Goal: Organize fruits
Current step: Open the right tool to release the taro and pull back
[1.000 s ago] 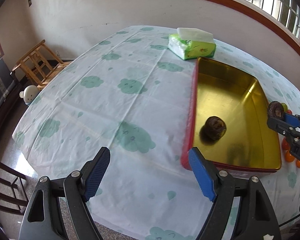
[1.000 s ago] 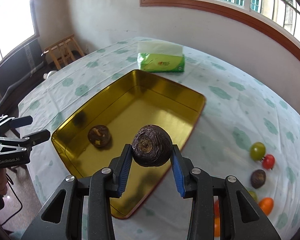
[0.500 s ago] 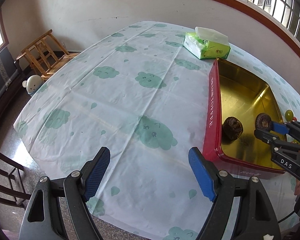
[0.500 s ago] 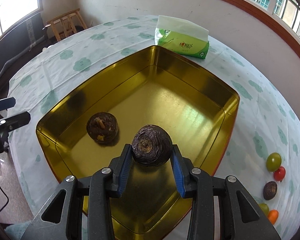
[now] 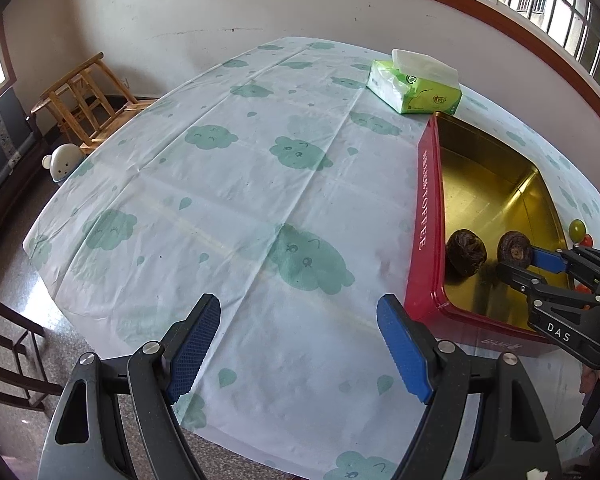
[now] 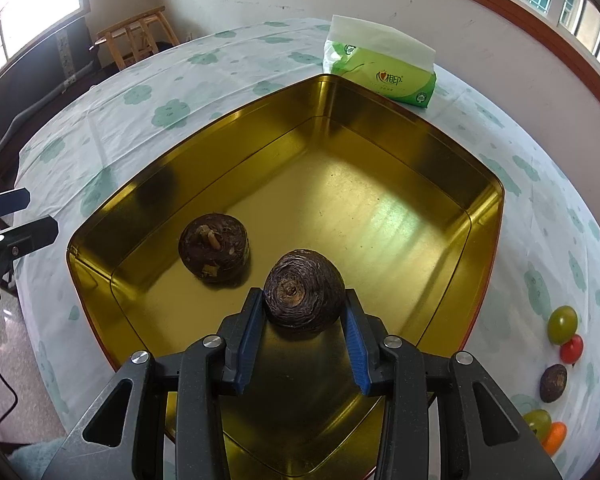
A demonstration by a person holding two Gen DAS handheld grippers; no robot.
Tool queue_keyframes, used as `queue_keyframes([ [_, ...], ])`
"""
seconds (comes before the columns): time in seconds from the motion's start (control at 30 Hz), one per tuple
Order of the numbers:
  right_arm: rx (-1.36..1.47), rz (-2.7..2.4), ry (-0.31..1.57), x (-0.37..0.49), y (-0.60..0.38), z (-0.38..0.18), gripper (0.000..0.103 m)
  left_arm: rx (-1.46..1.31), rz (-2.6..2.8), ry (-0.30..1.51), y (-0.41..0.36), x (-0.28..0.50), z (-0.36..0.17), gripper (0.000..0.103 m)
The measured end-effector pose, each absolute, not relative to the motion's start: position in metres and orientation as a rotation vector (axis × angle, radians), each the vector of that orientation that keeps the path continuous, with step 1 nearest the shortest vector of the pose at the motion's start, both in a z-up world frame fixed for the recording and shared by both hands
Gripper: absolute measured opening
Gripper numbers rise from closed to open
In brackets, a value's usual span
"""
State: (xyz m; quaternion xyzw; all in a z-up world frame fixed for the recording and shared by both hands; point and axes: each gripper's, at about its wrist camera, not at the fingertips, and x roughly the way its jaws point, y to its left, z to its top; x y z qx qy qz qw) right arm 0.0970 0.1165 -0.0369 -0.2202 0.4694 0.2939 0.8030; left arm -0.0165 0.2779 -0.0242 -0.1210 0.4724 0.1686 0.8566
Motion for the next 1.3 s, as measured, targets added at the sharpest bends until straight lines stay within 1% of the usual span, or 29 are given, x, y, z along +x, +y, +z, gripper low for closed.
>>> queue_keyframes([
  [0.33,-0.441,0.635,0.984,0.095,0.111,-0.031,0.041,-0.237,0.330,0.988,0.264,-0.014,-0.017,0.078],
  [0.6,-0.356,0.639,0.909,0.079,0.082,0.002,0.042,-0.222,0.283,0.967,0.244,-0.011,-0.006,0.078],
  [0.73,-0.312,0.605,0.874,0.067,0.050,0.017,0.042,-0.200,0.240,0.958,0.227,-0.008,-0.002,0.078],
  [0.93,-0.272,0.480,0.857,0.052,-0.012,0.026,0.042,-0.160,0.158,0.950,0.194,-0.004,0.003,0.078],
  [1.3,-0.166,0.224,0.920,0.040,-0.133,0.013,0.042,-0.063,-0.001,0.957,0.118,0.007,0.006,0.078],
])
